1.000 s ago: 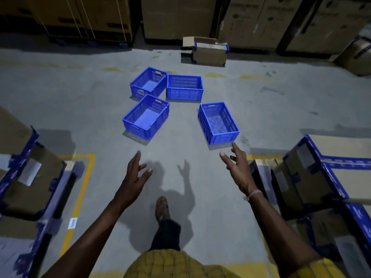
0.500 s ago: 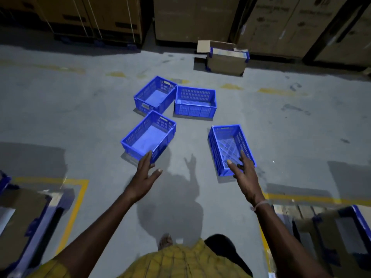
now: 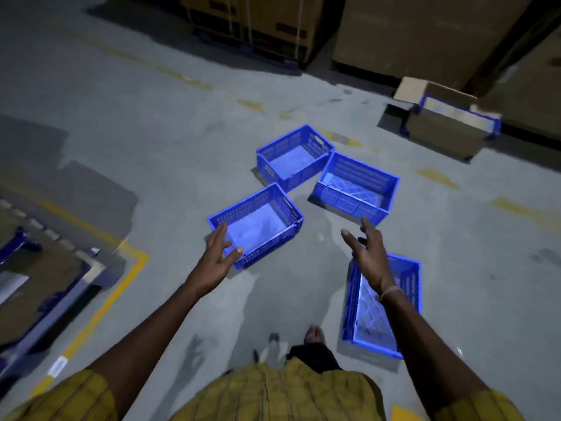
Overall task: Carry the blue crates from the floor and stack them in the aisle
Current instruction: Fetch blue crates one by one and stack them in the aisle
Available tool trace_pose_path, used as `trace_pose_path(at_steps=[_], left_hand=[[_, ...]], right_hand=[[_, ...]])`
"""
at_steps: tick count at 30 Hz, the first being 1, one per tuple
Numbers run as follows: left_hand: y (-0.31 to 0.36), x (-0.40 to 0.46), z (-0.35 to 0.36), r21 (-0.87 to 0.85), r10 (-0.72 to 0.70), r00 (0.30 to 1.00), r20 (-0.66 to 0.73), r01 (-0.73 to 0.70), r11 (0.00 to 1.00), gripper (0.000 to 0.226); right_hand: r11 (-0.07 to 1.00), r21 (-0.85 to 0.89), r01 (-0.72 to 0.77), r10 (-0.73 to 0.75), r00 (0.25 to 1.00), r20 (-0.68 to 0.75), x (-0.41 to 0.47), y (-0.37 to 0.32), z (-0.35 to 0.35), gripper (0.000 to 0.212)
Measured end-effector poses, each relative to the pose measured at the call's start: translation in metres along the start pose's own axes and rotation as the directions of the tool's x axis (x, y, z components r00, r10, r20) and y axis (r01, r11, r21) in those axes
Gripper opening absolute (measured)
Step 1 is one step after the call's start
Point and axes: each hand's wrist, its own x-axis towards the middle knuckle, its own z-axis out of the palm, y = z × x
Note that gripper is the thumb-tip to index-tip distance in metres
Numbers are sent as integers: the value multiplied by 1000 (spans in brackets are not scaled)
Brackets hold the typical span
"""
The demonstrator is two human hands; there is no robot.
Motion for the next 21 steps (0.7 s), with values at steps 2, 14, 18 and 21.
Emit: trace_pose_path(at_steps=[2, 14, 18, 21], left_hand=[[13, 22, 12, -20, -28, 998, -62, 27, 999, 83], [13, 158, 32, -101, -149, 945, -291, 124, 987, 76], [-36, 217, 22, -67, -215, 922, -323, 204, 977, 77], [-81, 253, 19, -39, -247, 905, -346, 250, 968, 76]], right_hand=[[1000, -19, 24, -22, 997, 76, 49, -11, -6, 93], [953, -228, 202, -98, 913, 397, 275, -56, 49, 83], [928, -308, 212, -49, 886, 460, 333, -42, 96, 82], [915, -339, 218, -19, 864, 503, 378, -20, 133, 85]])
